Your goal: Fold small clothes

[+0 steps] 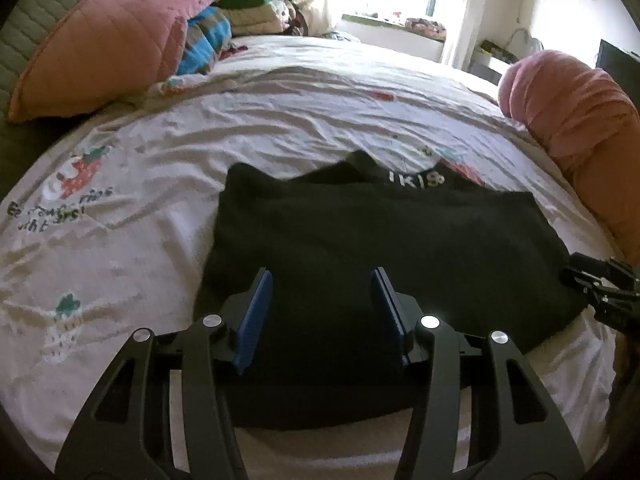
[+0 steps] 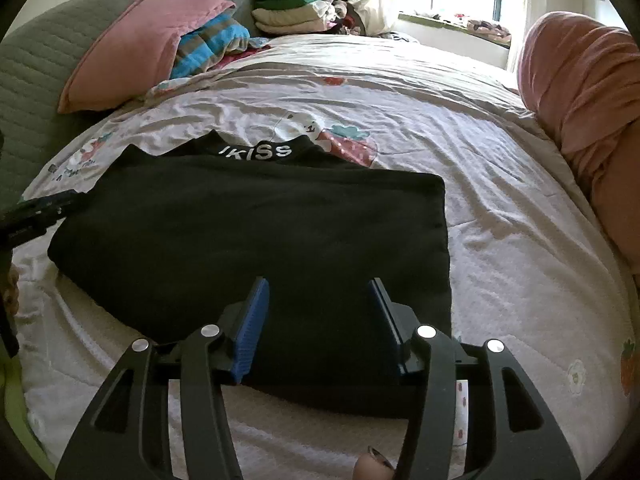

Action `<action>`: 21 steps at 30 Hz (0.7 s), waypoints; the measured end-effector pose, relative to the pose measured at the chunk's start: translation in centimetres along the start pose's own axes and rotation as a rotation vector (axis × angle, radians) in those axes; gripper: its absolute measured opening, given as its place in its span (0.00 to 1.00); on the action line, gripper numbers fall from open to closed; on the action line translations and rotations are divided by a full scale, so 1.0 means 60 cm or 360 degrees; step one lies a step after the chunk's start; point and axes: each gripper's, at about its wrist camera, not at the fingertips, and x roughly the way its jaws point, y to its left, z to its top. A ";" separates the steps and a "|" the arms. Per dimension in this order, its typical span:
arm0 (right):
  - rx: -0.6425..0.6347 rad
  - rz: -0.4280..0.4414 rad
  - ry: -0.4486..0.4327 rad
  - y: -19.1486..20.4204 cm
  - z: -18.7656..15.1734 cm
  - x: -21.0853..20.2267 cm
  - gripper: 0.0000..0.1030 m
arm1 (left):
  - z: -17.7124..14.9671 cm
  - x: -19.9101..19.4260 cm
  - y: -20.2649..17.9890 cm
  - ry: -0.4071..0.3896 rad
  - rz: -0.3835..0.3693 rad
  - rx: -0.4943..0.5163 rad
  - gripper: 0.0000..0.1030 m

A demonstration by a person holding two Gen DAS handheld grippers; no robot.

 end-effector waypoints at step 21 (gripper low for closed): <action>0.0055 -0.0033 0.0189 -0.020 -0.052 0.027 0.50 | -0.045 0.036 0.018 0.0164 -0.0013 -0.0077 0.42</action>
